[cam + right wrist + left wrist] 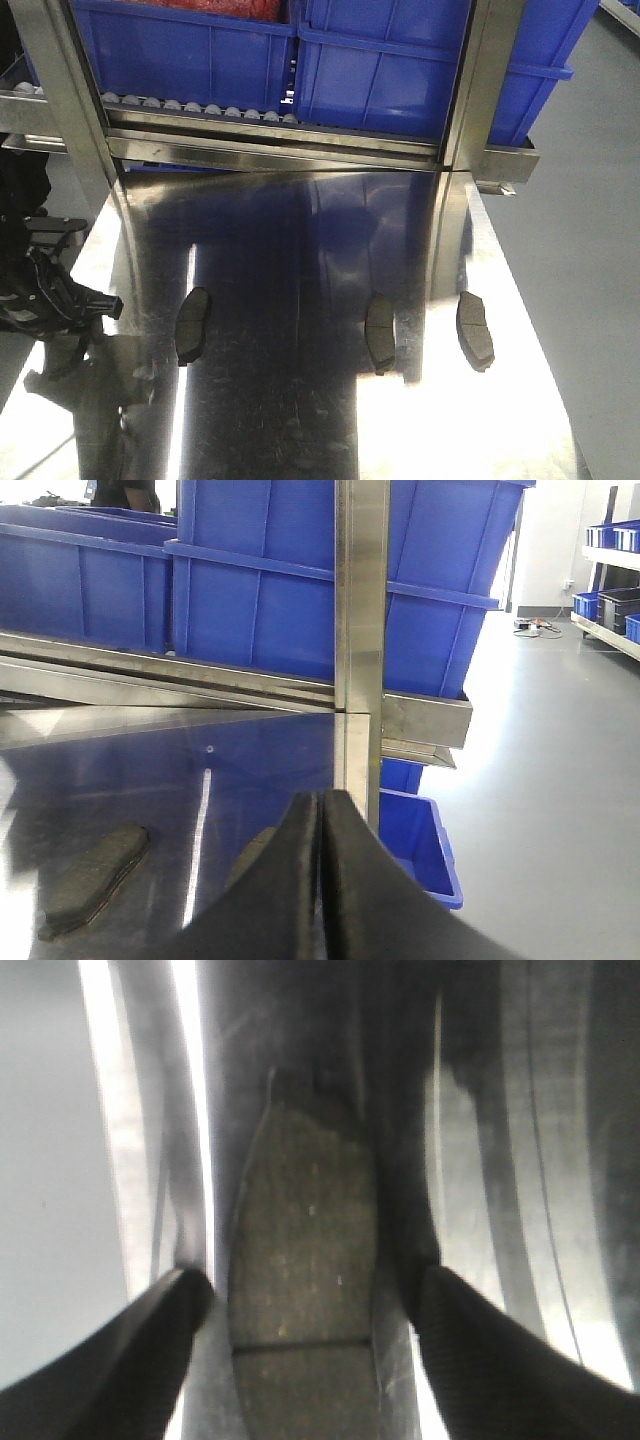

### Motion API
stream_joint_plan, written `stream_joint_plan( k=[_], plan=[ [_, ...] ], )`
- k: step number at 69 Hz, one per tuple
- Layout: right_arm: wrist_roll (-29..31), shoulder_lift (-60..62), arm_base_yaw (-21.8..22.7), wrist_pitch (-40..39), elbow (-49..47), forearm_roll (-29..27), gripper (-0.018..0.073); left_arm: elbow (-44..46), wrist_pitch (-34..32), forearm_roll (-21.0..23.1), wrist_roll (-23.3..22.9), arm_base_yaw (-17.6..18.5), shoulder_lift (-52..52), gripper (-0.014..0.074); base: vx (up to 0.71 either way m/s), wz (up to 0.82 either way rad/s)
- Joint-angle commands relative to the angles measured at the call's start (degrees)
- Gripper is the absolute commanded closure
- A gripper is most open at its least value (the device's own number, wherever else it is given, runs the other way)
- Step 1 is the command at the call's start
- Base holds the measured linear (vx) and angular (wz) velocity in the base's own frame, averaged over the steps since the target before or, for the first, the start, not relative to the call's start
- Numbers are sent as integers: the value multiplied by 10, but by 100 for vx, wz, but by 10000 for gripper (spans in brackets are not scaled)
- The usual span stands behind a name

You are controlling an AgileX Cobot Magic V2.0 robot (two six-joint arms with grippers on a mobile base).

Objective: Move and align brake pads A on conveyor
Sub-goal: 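Close the left gripper on the brake pad and lift it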

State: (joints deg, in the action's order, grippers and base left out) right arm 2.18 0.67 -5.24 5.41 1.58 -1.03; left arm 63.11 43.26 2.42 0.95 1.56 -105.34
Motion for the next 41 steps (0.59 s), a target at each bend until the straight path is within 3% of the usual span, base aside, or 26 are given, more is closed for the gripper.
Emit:
stream_joint_plan(
  k=[1, 7, 22, 41],
  plan=[
    [0, 8, 4, -41, 3, 5, 569, 13, -21, 7, -6, 4, 10, 213, 0, 0],
    [0, 8, 4, -41, 3, 5, 569, 13, -18, 7, -6, 4, 3, 287, 0, 0],
    [0, 8, 4, -41, 3, 5, 569, 13, -10, 7, 0, 4, 9, 606, 0, 0],
    [0, 8, 4, -41, 3, 5, 569, 13, -7, 6, 0, 4, 93, 602, 0, 0]
  ],
)
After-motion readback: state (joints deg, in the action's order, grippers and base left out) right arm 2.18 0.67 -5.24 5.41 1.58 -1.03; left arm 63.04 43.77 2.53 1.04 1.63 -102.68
